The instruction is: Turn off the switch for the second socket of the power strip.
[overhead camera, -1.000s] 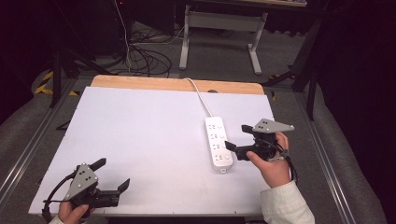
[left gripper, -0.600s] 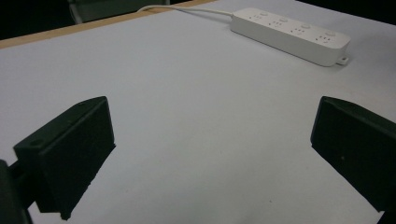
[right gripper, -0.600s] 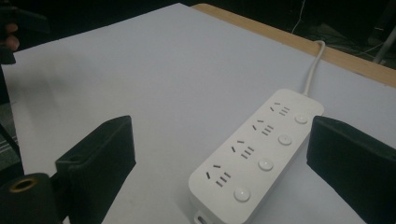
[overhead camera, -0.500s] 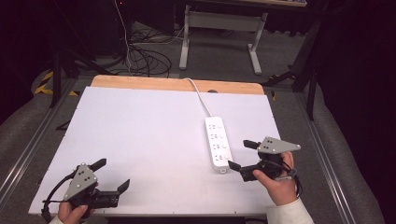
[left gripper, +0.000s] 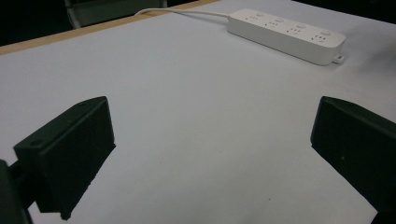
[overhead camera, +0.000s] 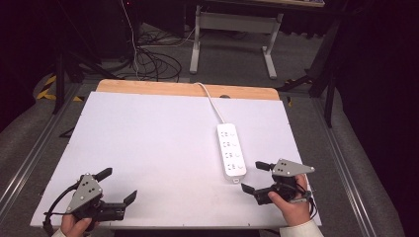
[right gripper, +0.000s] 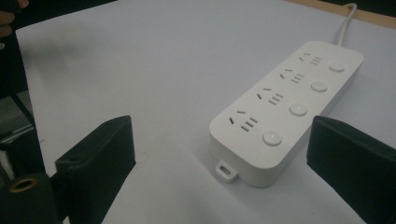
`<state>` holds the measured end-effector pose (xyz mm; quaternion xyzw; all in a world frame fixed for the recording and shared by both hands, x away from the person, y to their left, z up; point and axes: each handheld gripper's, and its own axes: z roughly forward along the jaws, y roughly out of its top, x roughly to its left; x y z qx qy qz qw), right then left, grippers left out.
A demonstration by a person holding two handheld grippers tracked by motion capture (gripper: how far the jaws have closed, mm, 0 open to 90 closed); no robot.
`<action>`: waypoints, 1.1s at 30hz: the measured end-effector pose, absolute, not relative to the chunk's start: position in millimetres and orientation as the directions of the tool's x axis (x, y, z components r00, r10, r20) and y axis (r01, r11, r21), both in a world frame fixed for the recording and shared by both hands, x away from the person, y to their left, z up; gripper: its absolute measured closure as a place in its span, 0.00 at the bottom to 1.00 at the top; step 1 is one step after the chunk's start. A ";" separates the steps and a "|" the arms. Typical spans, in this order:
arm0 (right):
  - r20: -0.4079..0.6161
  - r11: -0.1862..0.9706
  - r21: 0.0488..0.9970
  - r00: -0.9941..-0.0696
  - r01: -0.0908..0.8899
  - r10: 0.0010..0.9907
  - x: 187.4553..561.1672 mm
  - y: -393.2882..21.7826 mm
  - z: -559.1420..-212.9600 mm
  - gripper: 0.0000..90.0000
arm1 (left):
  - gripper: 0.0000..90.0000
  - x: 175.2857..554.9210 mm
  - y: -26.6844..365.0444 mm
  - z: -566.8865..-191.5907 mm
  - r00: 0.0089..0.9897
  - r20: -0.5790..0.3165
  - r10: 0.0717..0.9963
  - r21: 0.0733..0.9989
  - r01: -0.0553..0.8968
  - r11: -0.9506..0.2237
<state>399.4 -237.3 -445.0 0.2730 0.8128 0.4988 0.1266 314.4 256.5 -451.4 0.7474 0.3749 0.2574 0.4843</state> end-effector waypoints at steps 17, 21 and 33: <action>0.064 0.394 0.840 -0.789 0.373 0.611 391.4 -235.2 -486.2 0.09 | 0.00 312.4 256.5 -453.9 0.599 0.036 0.800 0.923 0.287 -0.257; 0.043 0.402 0.837 -0.778 0.370 0.626 390.3 -233.6 -486.4 0.10 | 0.00 313.0 257.9 -455.0 0.587 0.041 0.808 0.918 0.297 -0.263; -0.014 0.411 0.838 -0.740 0.358 0.673 390.4 -239.9 -484.9 0.12 | 0.00 315.9 259.1 -459.6 0.580 0.038 0.814 0.906 0.322 -0.273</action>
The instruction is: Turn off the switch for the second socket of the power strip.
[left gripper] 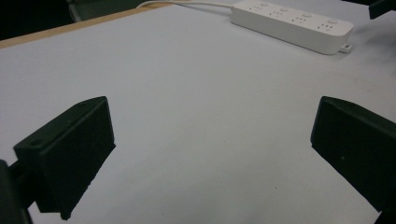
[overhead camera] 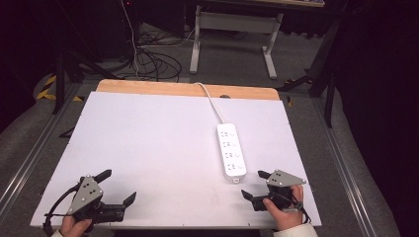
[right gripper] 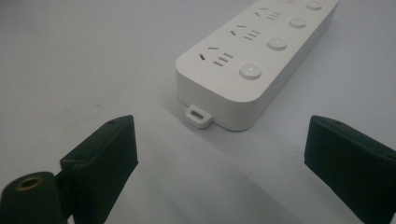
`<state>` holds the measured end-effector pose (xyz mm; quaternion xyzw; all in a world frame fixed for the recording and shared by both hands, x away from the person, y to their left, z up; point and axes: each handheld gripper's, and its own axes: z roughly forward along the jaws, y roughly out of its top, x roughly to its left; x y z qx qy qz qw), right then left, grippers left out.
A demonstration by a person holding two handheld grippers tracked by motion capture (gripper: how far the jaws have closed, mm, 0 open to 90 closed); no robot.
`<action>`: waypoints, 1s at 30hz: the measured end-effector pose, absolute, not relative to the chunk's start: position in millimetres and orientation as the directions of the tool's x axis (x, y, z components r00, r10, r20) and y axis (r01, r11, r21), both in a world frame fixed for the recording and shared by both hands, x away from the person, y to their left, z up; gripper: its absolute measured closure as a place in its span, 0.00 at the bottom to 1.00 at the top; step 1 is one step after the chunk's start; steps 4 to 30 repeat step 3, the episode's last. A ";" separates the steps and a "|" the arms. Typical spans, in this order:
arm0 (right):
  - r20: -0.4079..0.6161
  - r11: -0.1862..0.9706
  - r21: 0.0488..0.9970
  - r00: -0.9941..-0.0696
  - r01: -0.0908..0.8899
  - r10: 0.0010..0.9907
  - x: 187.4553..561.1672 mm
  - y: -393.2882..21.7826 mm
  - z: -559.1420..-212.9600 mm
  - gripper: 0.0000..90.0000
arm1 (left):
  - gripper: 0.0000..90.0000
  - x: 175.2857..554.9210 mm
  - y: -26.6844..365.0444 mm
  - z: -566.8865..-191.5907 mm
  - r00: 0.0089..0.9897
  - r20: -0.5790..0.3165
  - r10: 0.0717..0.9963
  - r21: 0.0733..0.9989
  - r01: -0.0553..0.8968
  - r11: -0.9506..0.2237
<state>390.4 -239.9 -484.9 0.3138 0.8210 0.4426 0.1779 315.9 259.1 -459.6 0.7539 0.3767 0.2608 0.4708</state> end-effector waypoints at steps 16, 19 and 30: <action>-0.039 0.397 0.853 -0.719 0.338 0.694 389.2 -243.6 -481.3 0.15 | 0.00 317.2 258.9 -459.7 0.576 0.025 0.817 0.911 0.323 -0.255; -0.039 0.397 0.853 -0.719 0.338 0.694 389.2 -243.6 -481.3 0.15 | 0.00 317.2 258.9 -459.7 0.576 0.025 0.817 0.911 0.323 -0.255; -0.039 0.397 0.853 -0.719 0.338 0.694 389.2 -243.6 -481.3 0.15 | 0.00 317.2 258.9 -459.7 0.576 0.025 0.817 0.911 0.323 -0.255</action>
